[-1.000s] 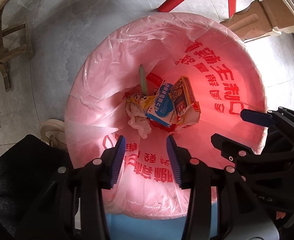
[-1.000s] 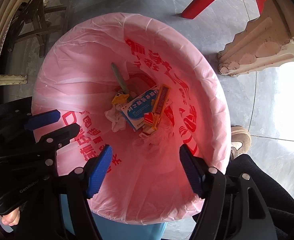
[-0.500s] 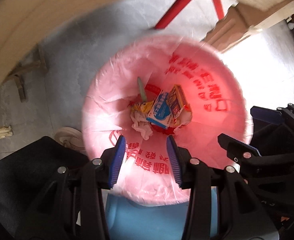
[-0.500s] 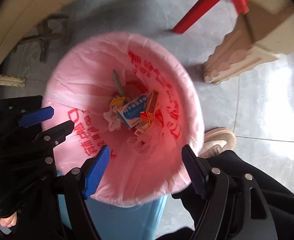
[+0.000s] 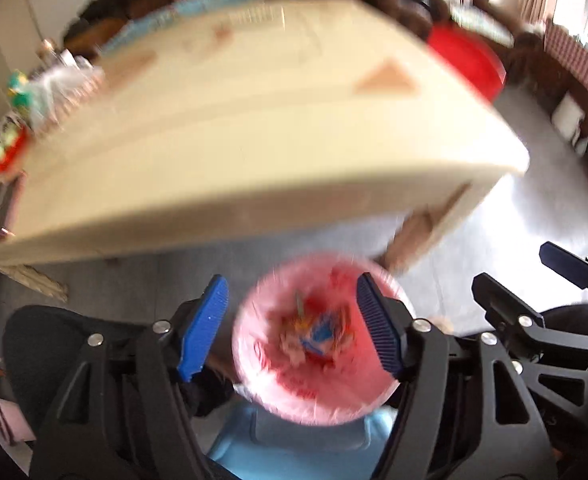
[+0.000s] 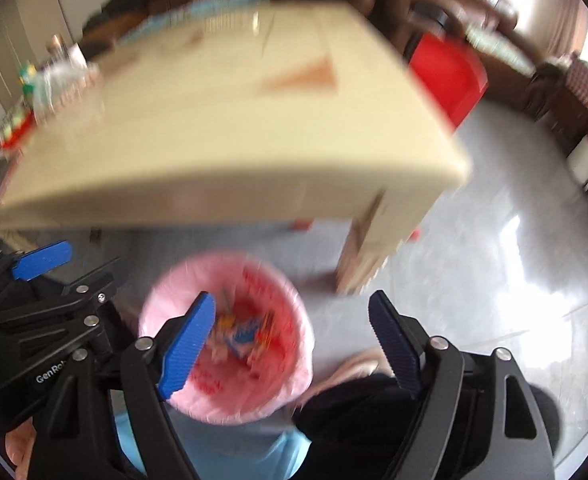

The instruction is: Collect trash

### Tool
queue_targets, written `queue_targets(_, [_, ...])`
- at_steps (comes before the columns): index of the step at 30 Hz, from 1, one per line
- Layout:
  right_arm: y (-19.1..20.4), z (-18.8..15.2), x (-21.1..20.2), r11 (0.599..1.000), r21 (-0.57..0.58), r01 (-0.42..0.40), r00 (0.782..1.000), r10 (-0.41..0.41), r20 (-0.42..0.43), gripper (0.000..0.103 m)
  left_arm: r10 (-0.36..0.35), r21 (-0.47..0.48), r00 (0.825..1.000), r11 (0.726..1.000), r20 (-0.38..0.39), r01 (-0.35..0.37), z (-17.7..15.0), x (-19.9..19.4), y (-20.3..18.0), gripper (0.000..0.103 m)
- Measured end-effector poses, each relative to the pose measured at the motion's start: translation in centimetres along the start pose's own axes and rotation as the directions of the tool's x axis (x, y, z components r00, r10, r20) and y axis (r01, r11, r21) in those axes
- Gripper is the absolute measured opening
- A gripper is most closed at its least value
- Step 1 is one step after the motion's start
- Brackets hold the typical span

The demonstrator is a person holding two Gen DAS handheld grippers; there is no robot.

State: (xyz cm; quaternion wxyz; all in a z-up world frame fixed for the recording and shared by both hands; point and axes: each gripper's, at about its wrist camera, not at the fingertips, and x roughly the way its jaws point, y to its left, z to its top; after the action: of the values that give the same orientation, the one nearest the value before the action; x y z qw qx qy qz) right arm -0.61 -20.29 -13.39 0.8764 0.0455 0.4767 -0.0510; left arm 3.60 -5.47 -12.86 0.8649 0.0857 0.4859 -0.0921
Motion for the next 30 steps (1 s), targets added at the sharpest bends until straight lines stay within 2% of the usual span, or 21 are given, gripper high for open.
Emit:
queue_targets(3, [-0.1, 0.9, -3.7, 1.0, -0.005, 0.028, 0.995, -0.028, 0.1, 0.083, 0.048, -0.023, 0.994, 0.999, 0.099, -0.046, 0.7, -3.9, 0.2, 0.076])
queue_targets(7, [-0.1, 2.1, -8.3, 0.999, 0.02, 0.038, 0.976, -0.041, 0.213, 0.088, 0.06, -0.052, 0.975, 0.997, 0.212, -0.05, 1.3, -8.5, 0.5, 0.079])
queue_targets(9, [-0.2, 2.5, -10.2, 0.999, 0.035, 0.036, 0.965, -0.044, 0.259, 0.088, 0.077, -0.067, 0.966, 0.996, 0.245, -0.063, 1.3, -9.8, 0.5, 0.084])
queue_targets(12, [-0.2, 3.0, -12.9, 0.998, 0.055, 0.041, 0.946, -0.057, 0.321, 0.09, 0.104, -0.076, 0.95, 0.994, 0.295, -0.085, 1.1, -12.0, 0.2, 0.085])
queue_targets(16, [0.1, 3.3, -15.7, 0.996, 0.077, 0.055, 0.92, -0.08, 0.383, 0.096, 0.094, -0.095, 0.948, 0.993, 0.306, -0.068, 1.0, -13.4, 0.1, 0.085])
queue_targets(19, [-0.1, 3.5, -17.2, 0.994, 0.088, 0.059, 0.906, -0.091, 0.413, 0.096, 0.105, -0.103, 0.942, 0.992, 0.318, -0.076, 0.9, -14.3, 0.1, 0.086])
queue_targets(24, [-0.1, 3.3, -18.3, 0.993, 0.099, 0.056, 0.899, -0.093, 0.429, 0.096, 0.116, -0.113, 0.929, 0.99, 0.352, -0.081, 0.6, -15.6, -0.1, 0.086])
queue_targets(30, [-0.5, 3.0, -18.6, 0.991, 0.113, 0.065, 0.895, -0.108, 0.432, 0.096, 0.114, -0.118, 0.926, 0.99, 0.36, -0.075, 0.7, -16.2, 0.2, 0.086])
